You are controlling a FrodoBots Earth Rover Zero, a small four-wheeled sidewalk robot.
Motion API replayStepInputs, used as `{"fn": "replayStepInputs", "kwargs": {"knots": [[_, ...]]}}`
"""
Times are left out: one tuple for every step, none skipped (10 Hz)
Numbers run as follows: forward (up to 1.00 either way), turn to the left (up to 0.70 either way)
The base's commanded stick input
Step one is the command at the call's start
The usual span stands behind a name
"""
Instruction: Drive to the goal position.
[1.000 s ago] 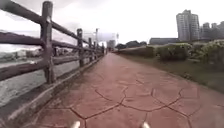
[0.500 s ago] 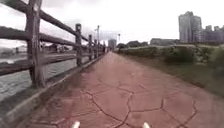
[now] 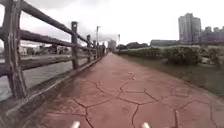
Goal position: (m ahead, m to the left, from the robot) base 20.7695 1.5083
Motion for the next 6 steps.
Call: {"fn": "replayStepInputs", "kwargs": {"knots": [[0.7,0.0],[0.7,0.0],[0.7,0.0],[0.7,0.0],[0.7,0.0],[0.7,0.0]]}}
